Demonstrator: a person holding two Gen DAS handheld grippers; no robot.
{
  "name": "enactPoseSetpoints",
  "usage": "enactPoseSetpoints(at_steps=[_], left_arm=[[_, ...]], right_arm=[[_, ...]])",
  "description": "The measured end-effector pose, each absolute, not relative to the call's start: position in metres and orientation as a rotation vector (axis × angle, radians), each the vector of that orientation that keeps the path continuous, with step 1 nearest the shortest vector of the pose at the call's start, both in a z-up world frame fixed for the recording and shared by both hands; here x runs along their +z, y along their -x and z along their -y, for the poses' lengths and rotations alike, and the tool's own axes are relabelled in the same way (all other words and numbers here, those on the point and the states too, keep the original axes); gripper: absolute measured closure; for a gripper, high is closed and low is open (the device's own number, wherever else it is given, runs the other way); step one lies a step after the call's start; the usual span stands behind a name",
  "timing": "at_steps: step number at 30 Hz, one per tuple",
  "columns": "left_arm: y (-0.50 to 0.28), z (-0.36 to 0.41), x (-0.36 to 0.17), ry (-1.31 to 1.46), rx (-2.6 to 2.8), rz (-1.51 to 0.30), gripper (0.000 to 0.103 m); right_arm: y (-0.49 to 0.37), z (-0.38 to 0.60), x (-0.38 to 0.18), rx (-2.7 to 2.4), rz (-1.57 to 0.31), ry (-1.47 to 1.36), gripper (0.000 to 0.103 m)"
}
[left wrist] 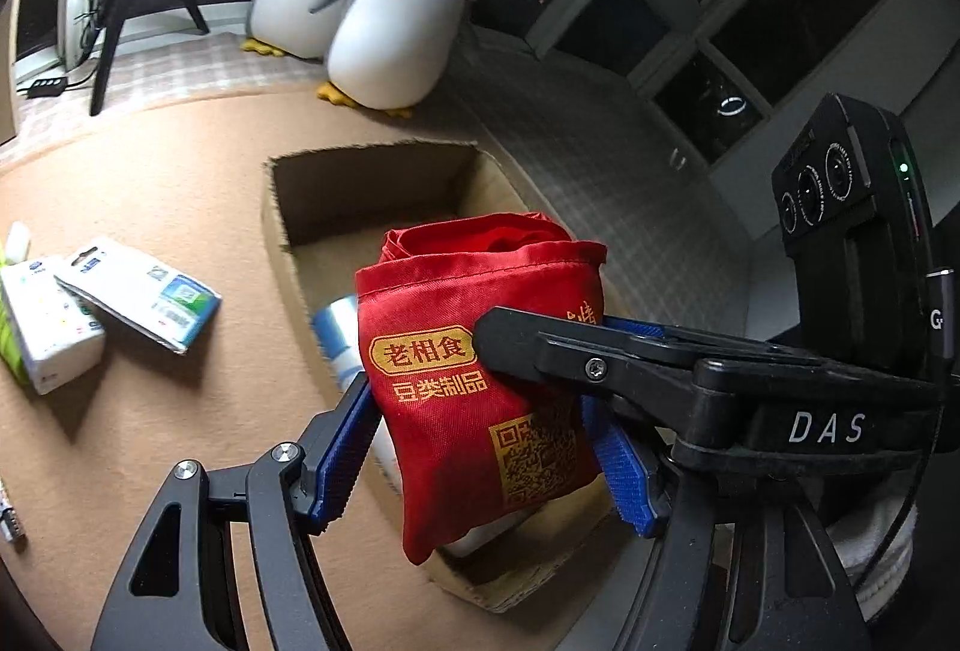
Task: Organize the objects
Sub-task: 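Carry the red pouch with the right tool into the box and release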
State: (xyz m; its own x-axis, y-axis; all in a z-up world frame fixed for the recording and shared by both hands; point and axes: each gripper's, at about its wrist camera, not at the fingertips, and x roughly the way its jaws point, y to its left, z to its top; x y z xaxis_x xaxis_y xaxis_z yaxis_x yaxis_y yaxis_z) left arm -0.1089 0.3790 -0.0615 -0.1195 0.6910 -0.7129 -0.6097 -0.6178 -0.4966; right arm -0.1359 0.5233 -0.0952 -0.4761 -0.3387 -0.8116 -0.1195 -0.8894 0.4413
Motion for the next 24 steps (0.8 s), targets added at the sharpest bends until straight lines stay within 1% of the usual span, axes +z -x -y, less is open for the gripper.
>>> enactPoseSetpoints(at_steps=[9,14,24], left_arm=[[0.104,-0.387,-0.060,1.243,1.869,0.029,0.031],[0.103,-0.385,-0.058,1.230,1.905,-0.029,0.031],[0.102,-0.368,-0.045,1.194,1.958,-0.066,0.031]], right_arm=[[0.129,-0.536,-0.095,-2.505,0.695,-1.529,0.039],[0.127,-0.536,-0.093,-2.536,0.672,-1.537,0.039],[0.122,-0.533,-0.083,-2.589,0.637,-1.521,0.039]])
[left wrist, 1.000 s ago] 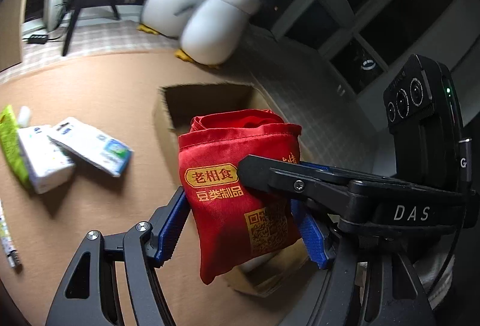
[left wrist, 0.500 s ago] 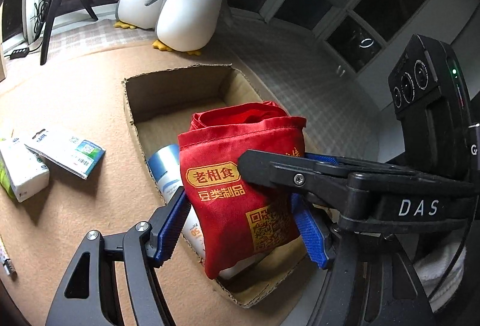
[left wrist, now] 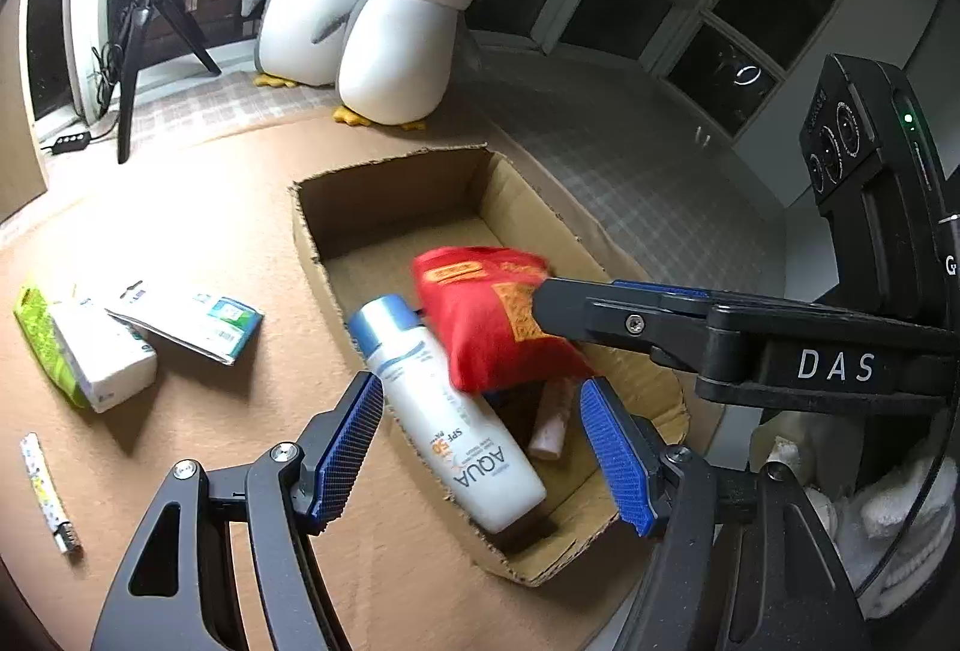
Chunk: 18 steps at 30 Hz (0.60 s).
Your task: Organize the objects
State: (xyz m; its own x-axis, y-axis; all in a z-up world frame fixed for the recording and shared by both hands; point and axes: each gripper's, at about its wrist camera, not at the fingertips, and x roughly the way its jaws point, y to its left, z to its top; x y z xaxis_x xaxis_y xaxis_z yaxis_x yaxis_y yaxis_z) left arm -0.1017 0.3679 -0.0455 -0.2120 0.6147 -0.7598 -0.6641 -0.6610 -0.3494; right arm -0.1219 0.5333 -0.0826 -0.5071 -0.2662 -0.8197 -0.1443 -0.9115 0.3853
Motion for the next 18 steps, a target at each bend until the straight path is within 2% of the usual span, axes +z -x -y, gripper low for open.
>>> enactPoseSetpoints(at_steps=[9,18], left_arm=[[0.119,-0.330,-0.042,1.218,2.037,-0.072,0.031],[0.172,-0.265,-0.044,1.303,2.191,-0.003,0.031]], right_arm=[[0.110,-0.516,-0.073,-2.630,0.580,-1.494,0.039],[0.092,-0.494,-0.069,-2.618,0.567,-1.473,0.039]])
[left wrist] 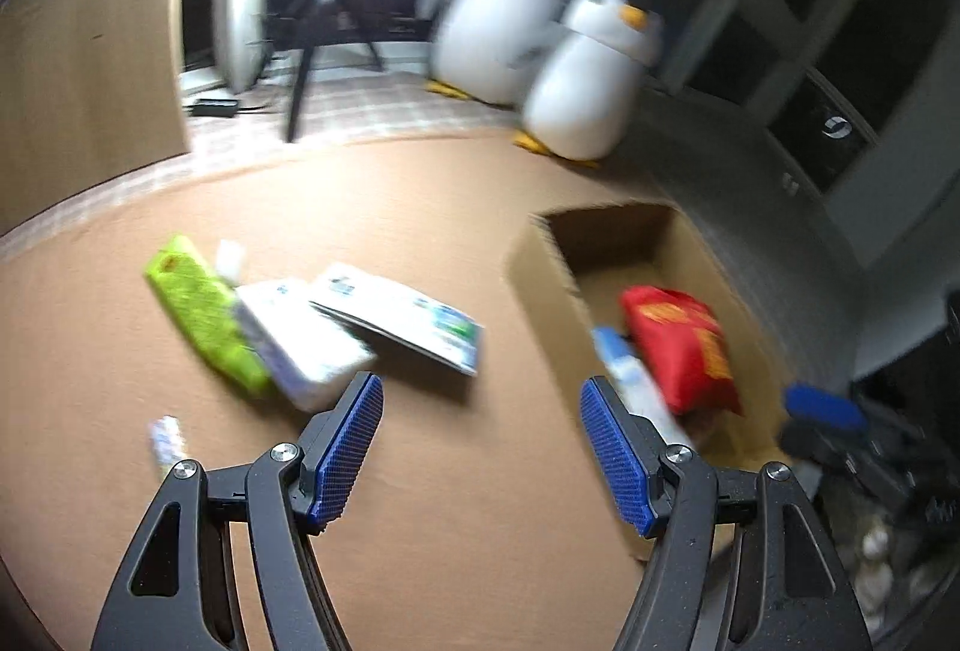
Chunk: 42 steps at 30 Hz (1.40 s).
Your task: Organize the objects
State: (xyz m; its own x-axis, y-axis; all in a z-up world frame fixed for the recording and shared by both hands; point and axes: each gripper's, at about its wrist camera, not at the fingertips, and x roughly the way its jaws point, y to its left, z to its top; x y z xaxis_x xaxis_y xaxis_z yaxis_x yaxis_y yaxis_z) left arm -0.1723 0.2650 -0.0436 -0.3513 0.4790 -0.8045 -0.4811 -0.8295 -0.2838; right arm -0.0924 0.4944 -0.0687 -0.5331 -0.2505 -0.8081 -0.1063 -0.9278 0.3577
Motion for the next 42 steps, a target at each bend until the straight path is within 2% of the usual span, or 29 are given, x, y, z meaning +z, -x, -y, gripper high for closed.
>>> enactPoseSetpoints(at_steps=[9,19,32,33,37,42], left_arm=[[0.239,-0.230,-0.056,1.406,2.284,0.092,0.031],[0.289,-0.239,-0.090,1.516,2.290,0.078,0.031],[0.314,-0.256,-0.124,1.591,2.252,0.036,0.031],[0.314,-0.258,-0.126,1.592,2.247,0.027,0.032],[0.312,-0.265,-0.134,1.607,2.208,-0.002,0.047],[0.301,-0.272,-0.132,1.566,2.189,-0.067,0.052]], right_arm=[[0.085,-0.480,-0.070,-2.598,0.554,-1.488,0.039],[0.082,-0.485,-0.082,-2.580,0.568,-1.541,0.039],[0.083,-0.499,-0.089,-2.586,0.589,-1.579,0.039],[0.084,-0.500,-0.090,-2.586,0.593,-1.582,0.039],[0.084,-0.502,-0.092,-2.586,0.608,-1.595,0.039],[0.086,-0.500,-0.092,-2.584,0.605,-1.596,0.039]])
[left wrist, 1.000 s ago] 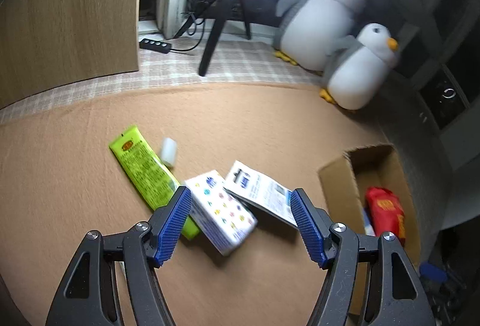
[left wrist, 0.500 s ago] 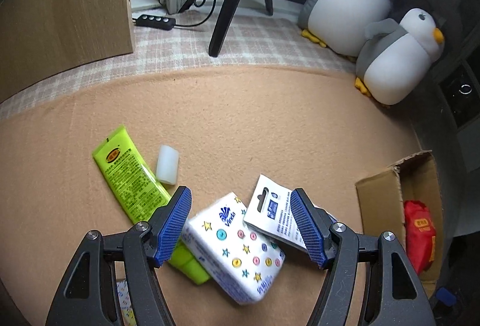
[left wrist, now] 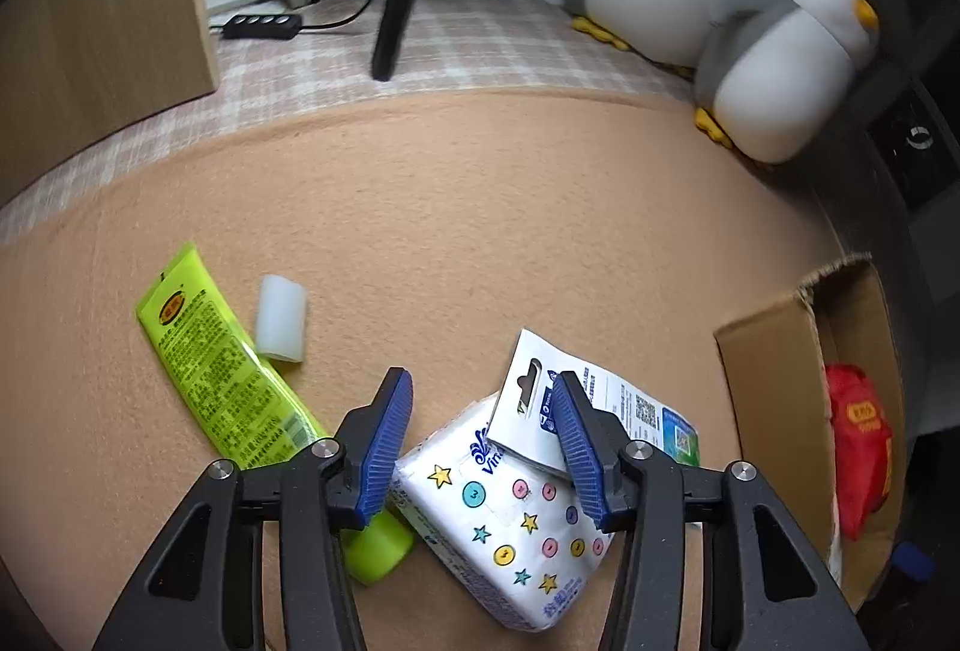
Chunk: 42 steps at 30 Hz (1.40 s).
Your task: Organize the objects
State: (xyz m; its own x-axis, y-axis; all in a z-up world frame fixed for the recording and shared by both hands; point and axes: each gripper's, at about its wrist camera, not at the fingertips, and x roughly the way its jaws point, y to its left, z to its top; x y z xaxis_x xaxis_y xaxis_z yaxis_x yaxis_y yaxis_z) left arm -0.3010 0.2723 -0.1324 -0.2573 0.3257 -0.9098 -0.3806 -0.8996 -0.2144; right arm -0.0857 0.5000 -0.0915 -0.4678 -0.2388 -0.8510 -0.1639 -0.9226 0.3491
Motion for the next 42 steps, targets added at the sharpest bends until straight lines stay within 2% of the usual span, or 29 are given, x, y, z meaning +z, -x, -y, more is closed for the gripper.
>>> enactPoseSetpoints(at_steps=[4,22,26,29,30,42], left_arm=[[0.286,-0.281,-0.129,1.522,2.164,-0.144,0.057],[0.180,-0.255,-0.125,1.382,2.084,-0.288,0.057],[0.171,-0.239,-0.122,1.391,2.099,-0.262,0.055],[0.168,-0.224,-0.120,1.406,2.127,-0.228,0.044],[0.168,-0.217,-0.120,1.415,2.133,-0.202,0.043],[0.141,-0.158,-0.105,1.420,2.163,-0.094,0.043]], right_arm=[[0.088,-0.495,-0.092,-2.571,0.605,-1.599,0.039],[0.097,-0.455,-0.087,-2.507,0.536,-1.559,0.039],[0.102,-0.438,-0.091,-2.470,0.507,-1.555,0.039],[0.107,-0.426,-0.094,-2.435,0.502,-1.556,0.039],[0.109,-0.423,-0.095,-2.423,0.500,-1.556,0.039],[0.136,-0.369,-0.133,-2.180,0.450,-1.646,0.039]])
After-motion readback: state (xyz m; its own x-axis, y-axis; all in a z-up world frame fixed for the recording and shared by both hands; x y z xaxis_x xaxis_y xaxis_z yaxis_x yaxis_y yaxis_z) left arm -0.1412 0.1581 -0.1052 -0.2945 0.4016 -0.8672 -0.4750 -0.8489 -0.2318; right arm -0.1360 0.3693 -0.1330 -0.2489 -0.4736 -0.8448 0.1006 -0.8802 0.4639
